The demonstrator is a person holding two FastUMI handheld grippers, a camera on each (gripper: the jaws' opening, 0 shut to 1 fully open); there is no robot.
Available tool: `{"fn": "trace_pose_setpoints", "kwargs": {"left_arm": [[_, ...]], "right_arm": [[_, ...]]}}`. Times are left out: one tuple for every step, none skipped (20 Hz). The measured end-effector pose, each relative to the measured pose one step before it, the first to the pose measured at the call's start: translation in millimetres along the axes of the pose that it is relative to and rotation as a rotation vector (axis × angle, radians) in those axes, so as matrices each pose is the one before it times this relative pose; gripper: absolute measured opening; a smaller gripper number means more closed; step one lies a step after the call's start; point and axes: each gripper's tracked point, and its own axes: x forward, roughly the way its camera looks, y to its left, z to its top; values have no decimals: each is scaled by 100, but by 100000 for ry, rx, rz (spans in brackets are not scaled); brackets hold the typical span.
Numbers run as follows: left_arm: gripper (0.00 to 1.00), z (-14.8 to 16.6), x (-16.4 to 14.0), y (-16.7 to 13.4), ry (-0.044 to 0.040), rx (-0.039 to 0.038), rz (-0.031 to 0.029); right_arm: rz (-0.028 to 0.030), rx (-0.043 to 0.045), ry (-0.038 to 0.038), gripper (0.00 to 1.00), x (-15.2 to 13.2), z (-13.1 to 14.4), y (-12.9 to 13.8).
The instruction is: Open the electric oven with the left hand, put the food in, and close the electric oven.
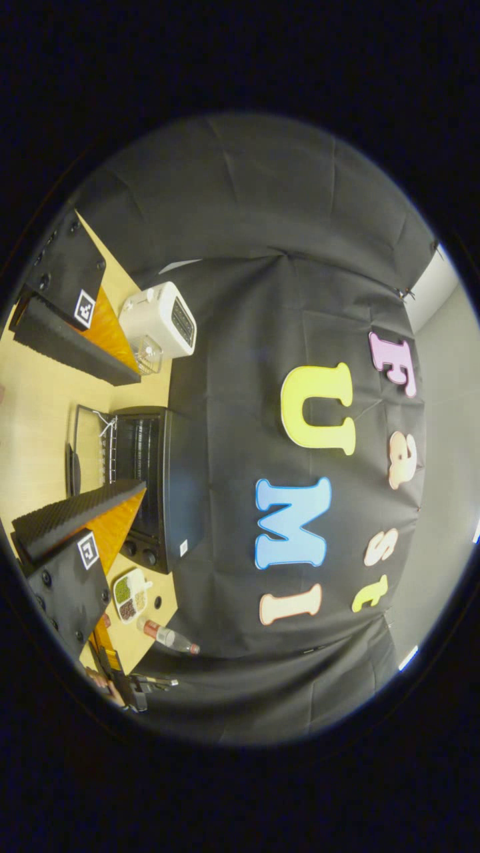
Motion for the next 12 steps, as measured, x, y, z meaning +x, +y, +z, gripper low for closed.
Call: {"fn": "trace_pose_setpoints", "kwargs": {"left_arm": [[95, 317, -20, 44, -1191, -726, -351], [95, 352, -198, -44, -1332, -967, -1090], [99, 529, -172, -125, -1492, -1356, -1841], [97, 105, -111, -114, -1010, -1183, -1367], [95, 169, -111, 136, -353, -335, -593], [95, 259, -51, 146, -789, 19, -491], [92, 502, -173, 186, -975, 234, -162], [92, 335, -84, 206, -846, 71, -230], [92, 466, -280, 335, -706, 43, 9], [92, 321, -316, 265, -719, -2, 61], [92, 397, -376, 311, -488, 81, 158], [92, 122, -427, 390, -117, 100, 80]], "right_arm": [[2888, 453, -680, 2, -409, -29, 1336], [2262, -258, -354, 2, -181, 3, 1108], [2570, -891, -700, 2, -128, 0, 1415], [2163, -528, -252, 2, 122, 6, 1341], [2610, -377, -366, 2, 127, -16, 1424], [3057, -263, -235, 2, 398, -1, 1442], [2578, -162, -367, 3, 589, -52, 1234], [2197, 255, 67, 2, 608, -10, 1112], [2406, 699, 271, 2, 668, -158, 1123], [2191, 588, 72, 2, 719, -55, 963], [2161, 362, 0, 2, 916, 25, 809], [1367, 410, 10, 2, 1140, 8, 587]]}}
